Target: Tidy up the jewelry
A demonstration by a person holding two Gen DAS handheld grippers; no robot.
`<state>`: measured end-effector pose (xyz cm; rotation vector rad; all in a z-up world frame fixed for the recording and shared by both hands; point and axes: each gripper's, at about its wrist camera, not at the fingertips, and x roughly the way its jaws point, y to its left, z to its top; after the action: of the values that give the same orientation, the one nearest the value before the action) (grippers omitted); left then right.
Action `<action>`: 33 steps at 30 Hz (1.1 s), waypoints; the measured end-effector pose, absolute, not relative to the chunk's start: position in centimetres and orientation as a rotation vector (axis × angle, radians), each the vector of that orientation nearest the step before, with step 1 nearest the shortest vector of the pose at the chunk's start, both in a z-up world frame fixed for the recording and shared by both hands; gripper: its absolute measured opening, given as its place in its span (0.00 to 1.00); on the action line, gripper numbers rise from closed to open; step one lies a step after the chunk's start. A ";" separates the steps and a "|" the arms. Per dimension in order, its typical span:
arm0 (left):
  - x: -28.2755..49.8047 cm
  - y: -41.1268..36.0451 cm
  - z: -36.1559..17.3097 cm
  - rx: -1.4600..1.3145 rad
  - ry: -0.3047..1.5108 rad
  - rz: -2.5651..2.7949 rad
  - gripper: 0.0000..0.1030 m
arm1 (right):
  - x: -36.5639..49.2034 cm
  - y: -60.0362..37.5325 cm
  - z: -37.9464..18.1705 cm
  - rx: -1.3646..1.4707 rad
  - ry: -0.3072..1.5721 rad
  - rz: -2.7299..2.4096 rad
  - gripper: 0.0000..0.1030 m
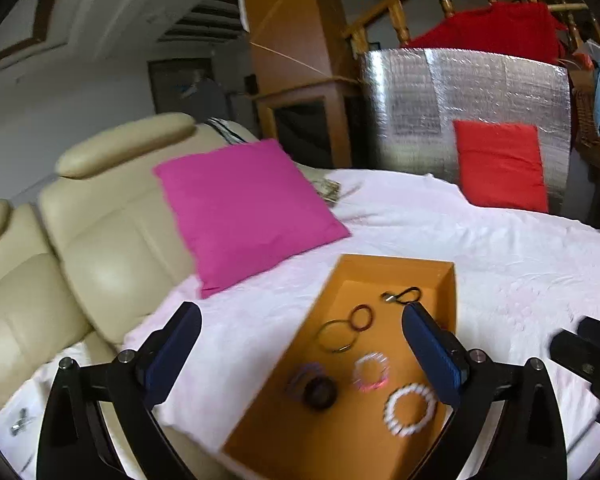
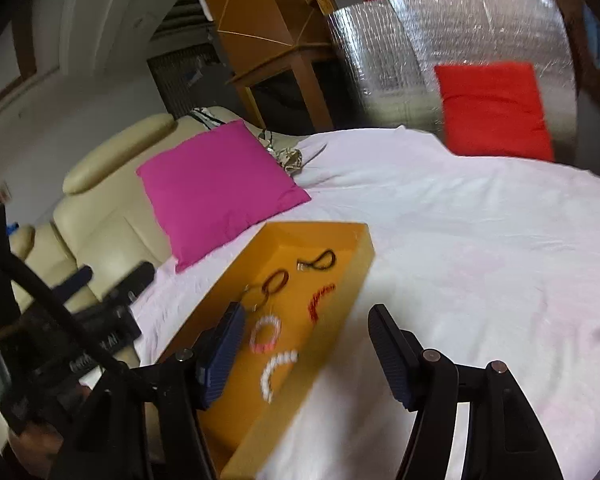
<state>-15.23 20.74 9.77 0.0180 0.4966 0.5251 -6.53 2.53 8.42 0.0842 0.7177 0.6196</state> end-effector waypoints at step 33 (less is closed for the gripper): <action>-33.0 17.5 19.5 -0.011 0.377 0.561 0.98 | -28.0 2.0 18.6 -0.094 0.581 0.520 0.69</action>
<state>-32.98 17.55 19.53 -0.0113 0.3765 0.5606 -28.00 2.01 18.56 -0.0937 0.5809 0.5198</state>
